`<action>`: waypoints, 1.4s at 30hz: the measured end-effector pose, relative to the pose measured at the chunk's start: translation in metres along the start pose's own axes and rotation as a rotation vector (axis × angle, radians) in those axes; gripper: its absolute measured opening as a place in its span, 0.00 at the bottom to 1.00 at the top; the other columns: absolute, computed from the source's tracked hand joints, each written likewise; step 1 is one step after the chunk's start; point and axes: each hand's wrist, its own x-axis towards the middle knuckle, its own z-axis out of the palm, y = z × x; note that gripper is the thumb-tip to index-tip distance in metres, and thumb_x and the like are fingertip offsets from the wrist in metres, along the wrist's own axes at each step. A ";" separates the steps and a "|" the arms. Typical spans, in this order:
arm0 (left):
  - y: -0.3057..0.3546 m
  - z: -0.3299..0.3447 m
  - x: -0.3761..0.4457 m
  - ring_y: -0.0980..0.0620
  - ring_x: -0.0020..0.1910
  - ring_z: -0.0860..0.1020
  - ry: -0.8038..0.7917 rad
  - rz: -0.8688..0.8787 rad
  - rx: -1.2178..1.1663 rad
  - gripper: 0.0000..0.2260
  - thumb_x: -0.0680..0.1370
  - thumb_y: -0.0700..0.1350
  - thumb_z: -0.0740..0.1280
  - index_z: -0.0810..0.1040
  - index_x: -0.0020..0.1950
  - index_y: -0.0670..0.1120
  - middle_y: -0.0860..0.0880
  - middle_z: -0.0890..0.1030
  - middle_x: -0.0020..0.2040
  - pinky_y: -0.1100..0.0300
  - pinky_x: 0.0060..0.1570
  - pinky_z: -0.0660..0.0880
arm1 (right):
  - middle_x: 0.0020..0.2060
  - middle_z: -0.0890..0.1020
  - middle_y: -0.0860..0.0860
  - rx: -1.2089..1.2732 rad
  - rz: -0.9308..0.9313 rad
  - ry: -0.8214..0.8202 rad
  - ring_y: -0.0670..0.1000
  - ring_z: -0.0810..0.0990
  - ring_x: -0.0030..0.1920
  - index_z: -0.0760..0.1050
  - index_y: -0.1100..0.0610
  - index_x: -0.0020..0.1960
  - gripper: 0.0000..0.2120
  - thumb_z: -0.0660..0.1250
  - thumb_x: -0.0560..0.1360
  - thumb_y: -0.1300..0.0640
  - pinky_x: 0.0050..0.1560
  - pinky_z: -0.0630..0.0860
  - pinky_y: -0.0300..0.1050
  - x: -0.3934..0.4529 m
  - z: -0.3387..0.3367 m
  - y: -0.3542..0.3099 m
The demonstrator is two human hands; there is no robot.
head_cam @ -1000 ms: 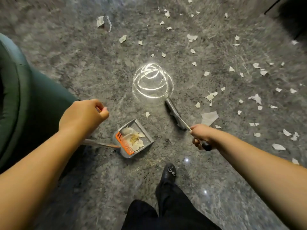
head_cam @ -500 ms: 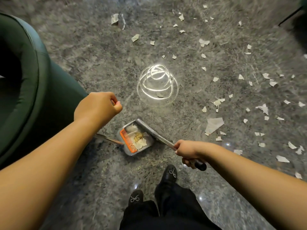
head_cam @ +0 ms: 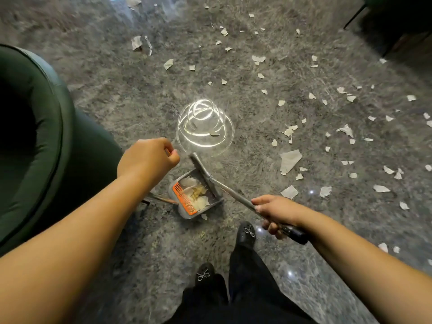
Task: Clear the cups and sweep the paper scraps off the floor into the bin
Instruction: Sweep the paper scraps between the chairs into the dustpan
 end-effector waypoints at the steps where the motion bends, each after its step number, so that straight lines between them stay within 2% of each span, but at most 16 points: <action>1: -0.001 0.000 -0.002 0.52 0.38 0.74 -0.007 0.009 -0.004 0.08 0.77 0.55 0.64 0.81 0.49 0.54 0.53 0.76 0.40 0.59 0.35 0.66 | 0.29 0.68 0.54 0.012 -0.019 0.022 0.44 0.64 0.16 0.66 0.49 0.67 0.15 0.53 0.83 0.59 0.19 0.62 0.31 -0.001 0.002 0.002; 6: -0.027 -0.010 -0.018 0.50 0.39 0.75 0.003 0.001 -0.027 0.08 0.77 0.55 0.66 0.81 0.47 0.53 0.52 0.78 0.40 0.58 0.38 0.68 | 0.31 0.69 0.55 0.084 -0.049 0.112 0.44 0.65 0.16 0.66 0.50 0.69 0.16 0.54 0.83 0.59 0.19 0.63 0.31 -0.007 0.009 0.018; 10: -0.051 -0.027 -0.033 0.48 0.41 0.77 0.029 0.015 -0.032 0.06 0.75 0.53 0.68 0.82 0.44 0.53 0.51 0.79 0.38 0.56 0.42 0.73 | 0.29 0.68 0.55 0.128 -0.050 0.140 0.44 0.65 0.16 0.65 0.50 0.69 0.16 0.53 0.83 0.59 0.20 0.63 0.31 -0.008 0.014 0.034; 14: -0.064 -0.047 -0.046 0.48 0.40 0.76 0.010 0.054 0.010 0.05 0.75 0.53 0.69 0.82 0.43 0.54 0.52 0.76 0.34 0.56 0.42 0.73 | 0.27 0.68 0.54 0.186 -0.008 0.167 0.44 0.64 0.15 0.65 0.49 0.69 0.16 0.52 0.83 0.59 0.20 0.62 0.30 -0.006 0.022 0.047; 19: -0.067 -0.056 -0.066 0.48 0.40 0.77 -0.033 0.121 0.061 0.04 0.74 0.51 0.70 0.83 0.43 0.53 0.49 0.80 0.37 0.58 0.41 0.71 | 0.27 0.68 0.54 0.206 0.051 0.182 0.44 0.64 0.16 0.68 0.48 0.65 0.14 0.51 0.83 0.58 0.21 0.63 0.30 -0.001 0.033 0.062; 23: -0.072 -0.047 -0.082 0.48 0.40 0.78 -0.057 0.156 0.129 0.05 0.74 0.54 0.70 0.82 0.43 0.54 0.50 0.81 0.38 0.57 0.41 0.76 | 0.28 0.68 0.54 0.159 0.078 0.189 0.44 0.64 0.17 0.72 0.51 0.59 0.13 0.51 0.82 0.60 0.23 0.61 0.30 -0.002 0.046 0.071; 26: -0.075 -0.033 -0.092 0.49 0.38 0.77 -0.073 0.151 0.154 0.06 0.74 0.55 0.68 0.81 0.43 0.55 0.51 0.81 0.38 0.57 0.38 0.75 | 0.28 0.67 0.54 0.110 0.094 0.181 0.44 0.63 0.16 0.70 0.56 0.61 0.13 0.50 0.82 0.61 0.22 0.62 0.30 0.003 0.057 0.076; 29: -0.079 -0.016 -0.101 0.50 0.37 0.75 -0.086 0.106 0.156 0.07 0.75 0.56 0.66 0.81 0.47 0.55 0.52 0.78 0.38 0.59 0.36 0.70 | 0.28 0.67 0.54 -0.003 0.093 0.160 0.45 0.64 0.16 0.70 0.54 0.61 0.13 0.51 0.82 0.62 0.23 0.63 0.31 0.014 0.067 0.077; 31: -0.083 -0.008 -0.106 0.50 0.36 0.74 -0.085 0.052 0.139 0.09 0.76 0.57 0.66 0.82 0.50 0.55 0.52 0.77 0.37 0.59 0.36 0.69 | 0.27 0.66 0.53 -0.091 0.075 0.124 0.47 0.64 0.17 0.69 0.58 0.62 0.14 0.50 0.81 0.64 0.23 0.63 0.31 0.019 0.077 0.075; 34: -0.085 -0.002 -0.109 0.50 0.36 0.73 -0.058 0.045 0.142 0.10 0.77 0.57 0.65 0.82 0.51 0.55 0.50 0.80 0.40 0.59 0.35 0.69 | 0.27 0.65 0.53 -0.186 0.072 0.068 0.48 0.65 0.22 0.66 0.62 0.65 0.15 0.50 0.81 0.65 0.22 0.63 0.30 0.024 0.094 0.073; 36: -0.085 -0.001 -0.111 0.50 0.36 0.73 -0.047 0.041 0.140 0.10 0.77 0.57 0.65 0.82 0.51 0.55 0.49 0.82 0.42 0.59 0.36 0.69 | 0.28 0.65 0.53 -0.209 0.071 0.034 0.48 0.65 0.22 0.67 0.61 0.65 0.14 0.50 0.81 0.64 0.22 0.63 0.30 0.024 0.109 0.073; 38: -0.086 -0.002 -0.112 0.51 0.36 0.73 -0.047 0.032 0.135 0.10 0.77 0.57 0.64 0.82 0.51 0.55 0.50 0.80 0.40 0.59 0.35 0.68 | 0.29 0.65 0.53 -0.204 0.067 -0.007 0.45 0.66 0.17 0.68 0.56 0.62 0.14 0.51 0.81 0.63 0.22 0.64 0.30 0.024 0.122 0.074; 42: -0.088 -0.004 -0.112 0.51 0.36 0.73 -0.059 0.031 0.122 0.10 0.77 0.57 0.65 0.82 0.51 0.55 0.53 0.75 0.38 0.59 0.35 0.68 | 0.27 0.67 0.51 -0.031 0.138 -0.073 0.43 0.64 0.16 0.69 0.48 0.60 0.14 0.50 0.82 0.60 0.21 0.63 0.29 0.015 0.127 0.078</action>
